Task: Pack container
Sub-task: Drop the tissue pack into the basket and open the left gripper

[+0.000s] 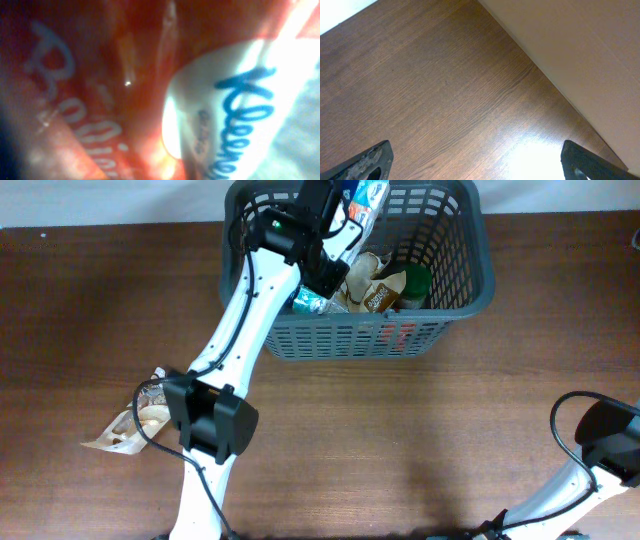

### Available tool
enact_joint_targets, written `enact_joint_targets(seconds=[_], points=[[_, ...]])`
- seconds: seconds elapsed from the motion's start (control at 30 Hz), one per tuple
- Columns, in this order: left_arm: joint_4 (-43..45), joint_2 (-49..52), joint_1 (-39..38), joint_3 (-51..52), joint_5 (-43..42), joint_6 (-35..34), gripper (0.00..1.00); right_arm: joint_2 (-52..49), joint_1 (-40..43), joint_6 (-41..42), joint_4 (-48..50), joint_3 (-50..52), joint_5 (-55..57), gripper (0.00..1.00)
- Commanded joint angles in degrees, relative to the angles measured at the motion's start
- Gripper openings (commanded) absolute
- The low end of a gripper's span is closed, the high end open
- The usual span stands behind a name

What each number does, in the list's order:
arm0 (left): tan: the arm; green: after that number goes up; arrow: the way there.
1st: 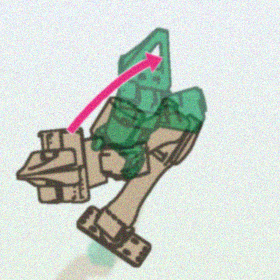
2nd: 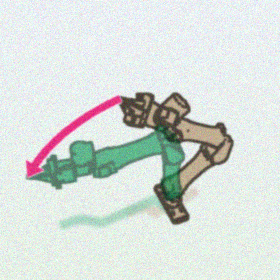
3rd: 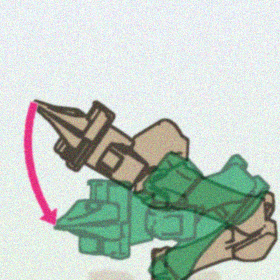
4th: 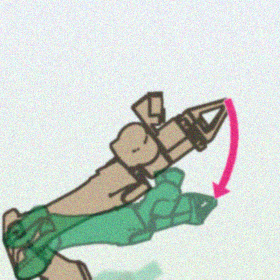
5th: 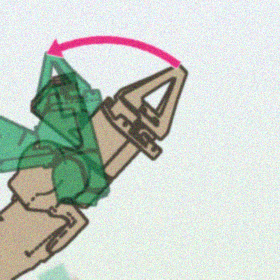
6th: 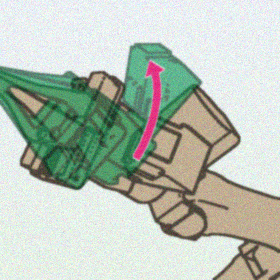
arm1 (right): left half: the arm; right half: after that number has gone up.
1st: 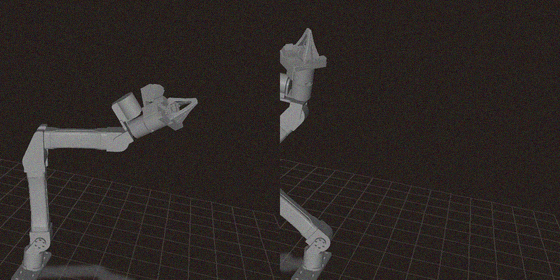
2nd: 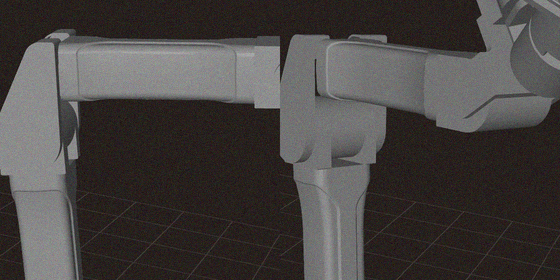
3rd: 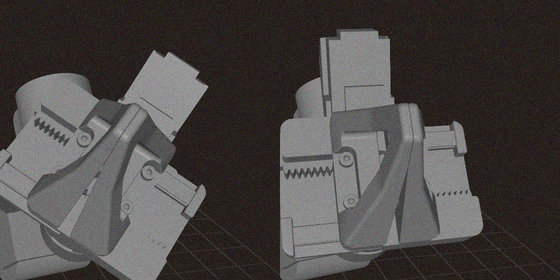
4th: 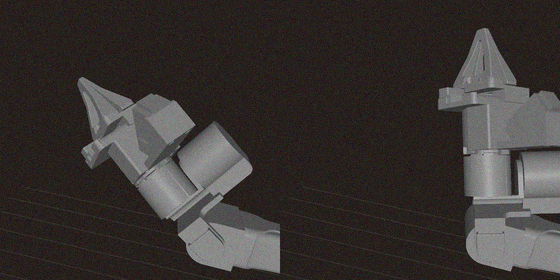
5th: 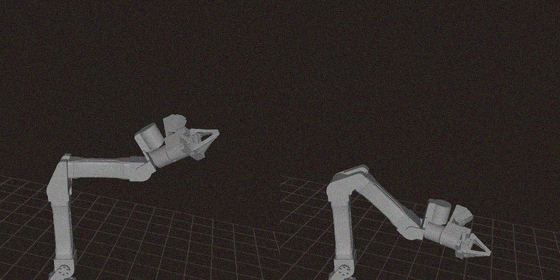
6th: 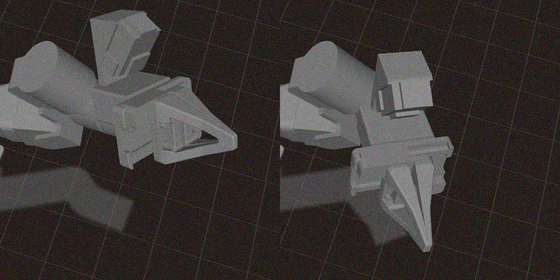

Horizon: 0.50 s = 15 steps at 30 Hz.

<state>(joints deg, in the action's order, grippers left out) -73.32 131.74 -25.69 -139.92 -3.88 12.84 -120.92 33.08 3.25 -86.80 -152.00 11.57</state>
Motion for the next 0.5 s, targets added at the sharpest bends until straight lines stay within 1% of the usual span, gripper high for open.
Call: enact_joint_targets(seconds=[0.0,0.1,0.17,0.33,0.47], points=[[0.1,1.0,0.3,0.1,-0.2,0.5,0.5,0.6,0.0,0.9,0.0,0.2,0.7,0.99],[0.1,1.0,0.3,0.1,-0.2,0.5,0.66,0.6,0.0,0.9,0.0,0.2,0.7,0.99],[0.1,0.9,0.3,-0.1,-0.2,-0.3,0.72,0.6,0.0,0.9,0.0,0.2,0.7,0.99],[-0.7,0.8,0.6,-2.0,-0.2,-3.2,0.75,0.6,0.0,0.9,0.0,0.2,0.7,0.99],[-4.5,0.3,1.4,-8.0,-0.1,-4.9,0.79,0.6,0.0,0.9,0.0,0.2,0.7,0.99]])
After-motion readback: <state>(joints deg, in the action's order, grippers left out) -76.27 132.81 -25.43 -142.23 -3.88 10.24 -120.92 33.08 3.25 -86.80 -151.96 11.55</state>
